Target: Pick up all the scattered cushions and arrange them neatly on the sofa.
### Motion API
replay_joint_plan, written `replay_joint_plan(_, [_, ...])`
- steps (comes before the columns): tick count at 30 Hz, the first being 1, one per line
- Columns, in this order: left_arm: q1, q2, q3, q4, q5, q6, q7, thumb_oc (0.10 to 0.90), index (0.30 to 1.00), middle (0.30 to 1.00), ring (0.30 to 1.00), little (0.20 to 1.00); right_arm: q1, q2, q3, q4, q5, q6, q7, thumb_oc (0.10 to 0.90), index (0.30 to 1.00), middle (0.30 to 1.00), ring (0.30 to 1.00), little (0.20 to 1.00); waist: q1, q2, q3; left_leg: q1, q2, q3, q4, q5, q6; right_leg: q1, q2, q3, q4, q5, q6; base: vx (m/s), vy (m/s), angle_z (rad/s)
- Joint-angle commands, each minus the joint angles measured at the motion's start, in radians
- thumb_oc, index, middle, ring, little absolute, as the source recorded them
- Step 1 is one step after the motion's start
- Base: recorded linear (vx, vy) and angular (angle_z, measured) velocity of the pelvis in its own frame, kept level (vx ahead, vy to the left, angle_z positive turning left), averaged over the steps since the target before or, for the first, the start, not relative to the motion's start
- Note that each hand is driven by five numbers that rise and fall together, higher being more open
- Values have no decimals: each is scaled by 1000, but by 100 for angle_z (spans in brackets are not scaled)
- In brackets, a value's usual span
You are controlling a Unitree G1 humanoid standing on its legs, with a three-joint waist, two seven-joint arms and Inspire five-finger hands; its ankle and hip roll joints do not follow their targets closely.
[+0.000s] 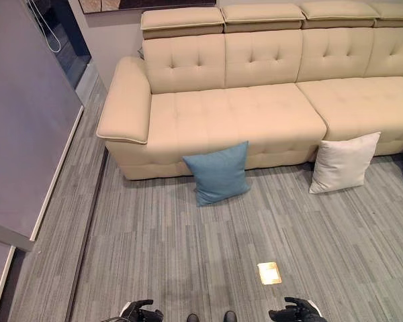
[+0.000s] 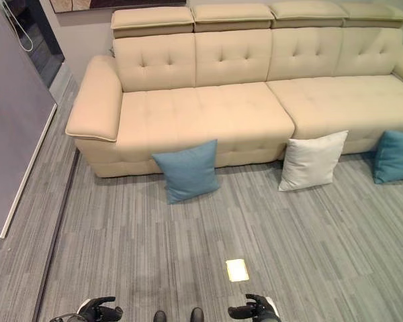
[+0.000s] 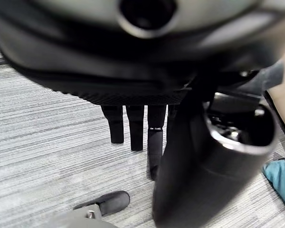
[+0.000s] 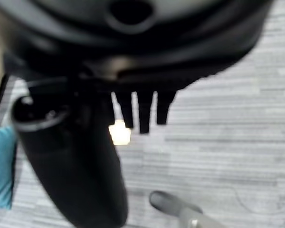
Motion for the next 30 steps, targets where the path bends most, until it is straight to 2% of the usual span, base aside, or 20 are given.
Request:
replay_joint_plan(1, [-49,17,-4,38,28,-27,25,800,900,900,900,900,-28,5,23,16,-7,-17,-34,800,900,900,900,900,7,-44,-13,-18,1,-96,-44,-12,-38,-9,-97,17,43,-50,123,0,0,0])
replay_joint_plan(11, [-39,19,8,55,35,-18,34,800,900,900,900,900,-24,7,18,24,-6,-10,-33,800,900,900,900,900,17,-52,-8,2,-5,-100,-29,-35,-24,4,-100,20,55,-60,123,23,10,-1])
replay_joint_plan(21, [-53,29,9,45,26,-18,35,800,900,900,900,900,-41,14,26,5,-10,-2,-35,800,900,900,900,900,30,-70,11,-61,-29,-99,57,-70,-5,-36,-122,26,104,-65,133,13,44,-4])
replay_joint_plan(23, [-55,34,12,42,26,-18,36,800,900,900,900,900,-50,14,35,-3,-21,3,-35,800,900,900,900,900,34,-72,29,-73,-39,-104,81,-83,10,-81,-131,36,181,-60,146,4,81,-7])
replay_joint_plan(24, [-55,34,12,42,26,-18,36,800,900,900,900,900,-51,14,35,-3,-21,3,-35,800,900,900,900,900,35,-72,28,-74,-39,-104,82,-83,10,-83,-131,37,182,-61,146,43,111,-16])
replay_joint_plan(25, [-57,38,13,39,25,-18,36,800,900,900,900,900,-54,14,38,-7,-23,5,-35,800,900,900,900,900,35,-69,42,-70,-46,-109,93,-92,21,-110,-136,42,245,-58,154,54,110,-17])
replay_joint_plan(30, [-62,48,7,34,32,-18,36,800,900,900,900,900,-57,17,44,-18,-22,3,-35,800,900,900,900,900,25,-54,66,-47,-48,-133,94,-103,38,-179,-136,47,402,-34,153,71,84,-8])
